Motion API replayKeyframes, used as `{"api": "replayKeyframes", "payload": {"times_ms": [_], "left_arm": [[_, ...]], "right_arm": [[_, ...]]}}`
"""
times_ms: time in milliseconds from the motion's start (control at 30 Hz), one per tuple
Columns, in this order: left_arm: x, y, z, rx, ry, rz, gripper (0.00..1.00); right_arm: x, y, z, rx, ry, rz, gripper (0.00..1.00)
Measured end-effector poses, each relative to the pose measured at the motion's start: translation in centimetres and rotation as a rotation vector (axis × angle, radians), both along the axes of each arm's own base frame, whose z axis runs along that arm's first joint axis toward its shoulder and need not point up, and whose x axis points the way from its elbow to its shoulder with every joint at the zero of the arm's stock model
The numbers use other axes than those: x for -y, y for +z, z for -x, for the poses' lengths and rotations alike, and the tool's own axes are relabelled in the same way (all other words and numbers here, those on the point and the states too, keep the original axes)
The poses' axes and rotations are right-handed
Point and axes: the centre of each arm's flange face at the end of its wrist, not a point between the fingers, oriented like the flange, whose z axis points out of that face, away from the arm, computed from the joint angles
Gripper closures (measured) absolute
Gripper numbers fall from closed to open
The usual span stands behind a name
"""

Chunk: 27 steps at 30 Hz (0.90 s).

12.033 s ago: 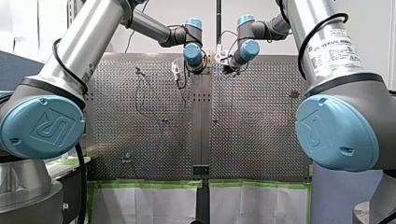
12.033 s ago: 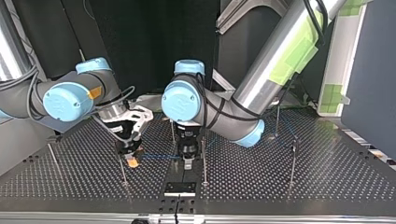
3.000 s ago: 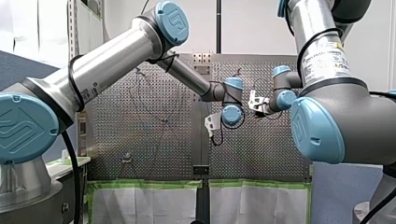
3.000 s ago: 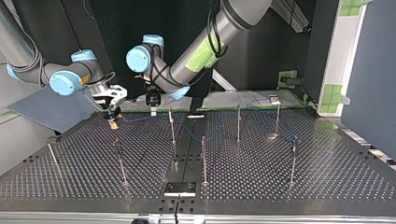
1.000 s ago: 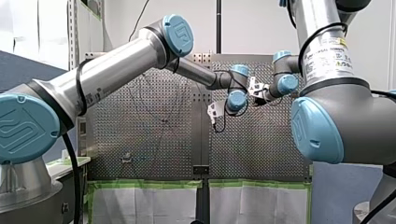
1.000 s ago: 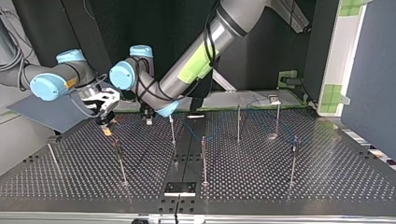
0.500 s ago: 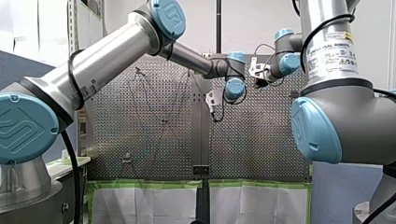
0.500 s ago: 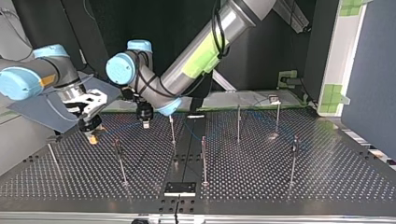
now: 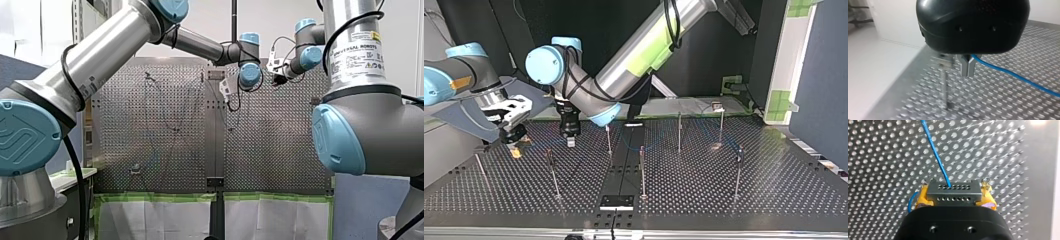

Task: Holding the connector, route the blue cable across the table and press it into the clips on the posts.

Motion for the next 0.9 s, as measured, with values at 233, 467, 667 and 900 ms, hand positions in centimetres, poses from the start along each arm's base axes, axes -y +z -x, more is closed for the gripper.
{"api": "replayKeyframes", "payload": {"times_ms": [233, 467, 667, 900], "left_arm": [[-0.1, 3.0, 0.4, 0.045, -0.02, 0.038, 1.0], [-0.4, 3.0, -0.4, 0.045, -0.052, 0.044, 1.0], [-0.4, 2.3, -1.2, 0.037, -0.088, 0.04, 1.0], [-0.9, 0.6, -3.7, 0.043, -0.119, 0.038, 1.0]], "right_arm": [[-0.4, 2.4, -0.2, 0.009, 0.023, 0.028, 1.0], [-0.5, 2.8, -0.2, 0.012, 0.029, 0.031, 1.0], [-0.2, 2.6, 0.0, 0.02, 0.029, 0.025, 1.0], [0.6, 1.5, 0.3, 0.02, 0.037, 0.009, 1.0]]}}
